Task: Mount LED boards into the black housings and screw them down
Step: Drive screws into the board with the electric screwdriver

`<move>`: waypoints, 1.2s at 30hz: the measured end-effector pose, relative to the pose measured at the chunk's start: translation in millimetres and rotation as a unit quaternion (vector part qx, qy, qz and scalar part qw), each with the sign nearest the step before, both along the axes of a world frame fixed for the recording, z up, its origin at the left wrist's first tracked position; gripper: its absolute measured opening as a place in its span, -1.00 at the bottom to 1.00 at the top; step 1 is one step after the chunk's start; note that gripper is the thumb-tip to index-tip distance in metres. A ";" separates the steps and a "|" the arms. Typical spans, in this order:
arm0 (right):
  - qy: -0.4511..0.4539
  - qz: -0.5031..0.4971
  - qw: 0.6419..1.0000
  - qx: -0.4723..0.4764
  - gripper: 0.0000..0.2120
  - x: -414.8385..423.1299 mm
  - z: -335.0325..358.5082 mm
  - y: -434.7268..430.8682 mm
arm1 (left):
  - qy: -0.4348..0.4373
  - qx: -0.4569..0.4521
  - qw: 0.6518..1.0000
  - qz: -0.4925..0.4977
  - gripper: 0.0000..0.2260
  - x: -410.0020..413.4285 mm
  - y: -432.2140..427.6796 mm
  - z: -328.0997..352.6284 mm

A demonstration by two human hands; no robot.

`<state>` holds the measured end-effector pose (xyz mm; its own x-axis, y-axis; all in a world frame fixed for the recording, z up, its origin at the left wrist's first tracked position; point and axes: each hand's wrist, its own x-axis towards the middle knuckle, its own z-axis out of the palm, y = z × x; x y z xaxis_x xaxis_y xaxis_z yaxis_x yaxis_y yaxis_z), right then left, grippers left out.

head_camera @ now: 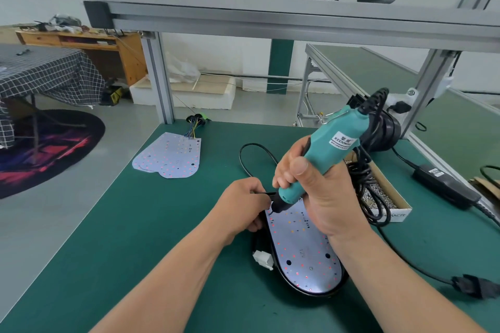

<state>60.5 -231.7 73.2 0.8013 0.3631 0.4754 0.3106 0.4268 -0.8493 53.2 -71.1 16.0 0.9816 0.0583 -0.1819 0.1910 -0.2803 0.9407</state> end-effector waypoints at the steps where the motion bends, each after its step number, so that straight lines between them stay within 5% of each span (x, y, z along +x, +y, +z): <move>1: 0.001 0.005 1.000 -0.008 -0.63 0.7 1.0 -0.1 | 0.002 -0.001 1.000 0.001 -0.90 0.1 0.1 -0.1; 8: 0.019 0.006 1.000 0.007 -0.57 0.9 -1.1 -6.0 | -0.003 -0.002 1.000 0.005 -0.99 2.0 -0.1 -1.7; 14: -0.023 -0.057 0.997 0.051 -0.61 -9.5 6.5 -12.7 | -0.010 -0.005 1.000 0.002 -0.81 -0.2 -1.0 -0.2; 19: 0.030 -0.174 0.981 0.075 -0.68 -4.6 23.2 -34.9 | -0.021 -0.005 1.000 0.018 -0.93 0.5 1.1 -1.6; 23: 0.131 -0.263 0.956 0.009 -0.81 16.8 18.7 -74.9 | -0.021 -0.011 0.999 0.031 -0.92 1.3 1.2 -1.8; 28: 0.262 -0.259 0.930 -0.023 -0.85 35.1 4.6 -126.7 | -0.017 -0.009 0.999 0.036 -0.91 1.8 2.0 -1.3; 36: 0.253 -0.336 0.884 -0.204 -0.82 39.7 -2.5 -192.6 | -0.017 -0.018 0.999 0.036 -0.94 2.2 3.1 -0.9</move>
